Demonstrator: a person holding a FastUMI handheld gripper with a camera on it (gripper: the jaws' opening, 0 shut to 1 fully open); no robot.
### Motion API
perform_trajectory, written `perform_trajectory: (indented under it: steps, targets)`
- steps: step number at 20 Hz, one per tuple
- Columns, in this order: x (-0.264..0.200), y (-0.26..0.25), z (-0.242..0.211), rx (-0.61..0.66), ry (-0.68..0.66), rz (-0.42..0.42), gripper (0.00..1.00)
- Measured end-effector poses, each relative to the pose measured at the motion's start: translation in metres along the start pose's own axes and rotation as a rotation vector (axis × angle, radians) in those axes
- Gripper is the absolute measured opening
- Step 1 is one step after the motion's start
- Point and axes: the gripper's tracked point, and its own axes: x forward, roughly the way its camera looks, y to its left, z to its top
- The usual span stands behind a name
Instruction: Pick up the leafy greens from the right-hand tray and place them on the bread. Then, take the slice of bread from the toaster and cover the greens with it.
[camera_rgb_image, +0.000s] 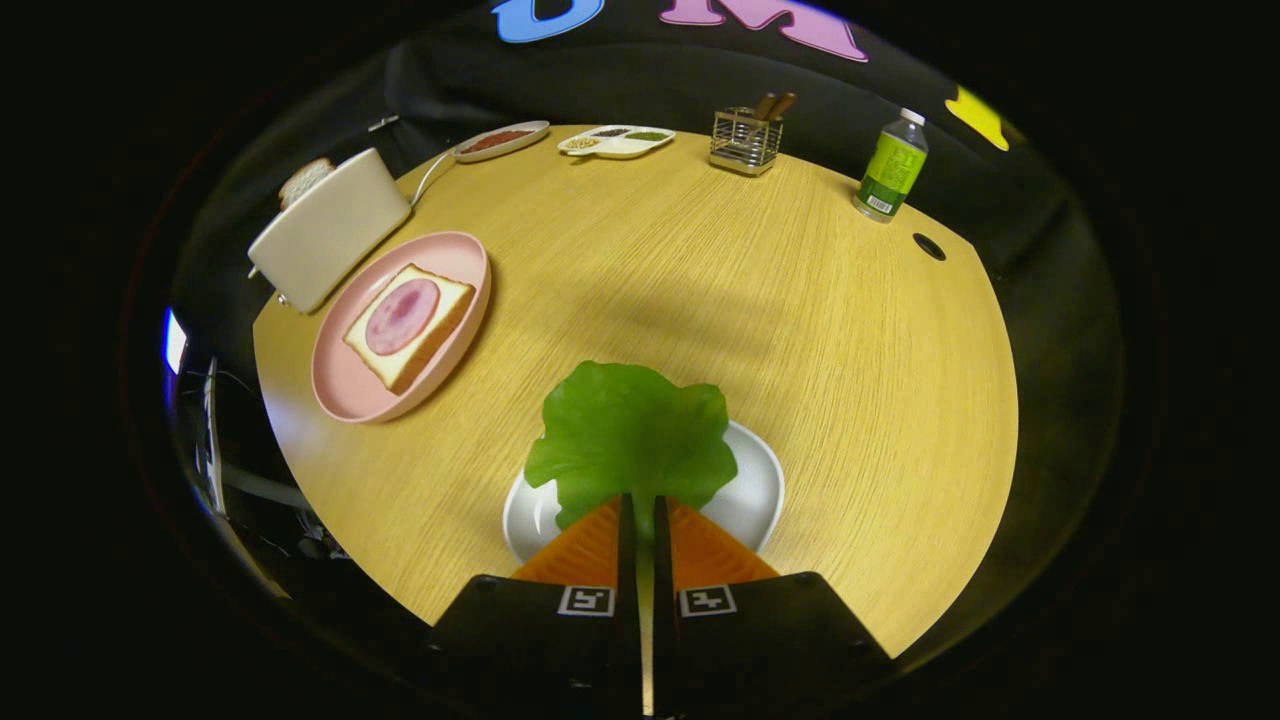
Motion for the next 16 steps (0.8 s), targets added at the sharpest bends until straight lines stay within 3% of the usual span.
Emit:
perform_trajectory:
  steps: [6,16]
  targets:
    - [-0.044,0.031,0.029,0.085,-0.105,0.054,0.09]
    - [-0.089,0.140,0.100,-0.034,-0.235,0.142,0.09]
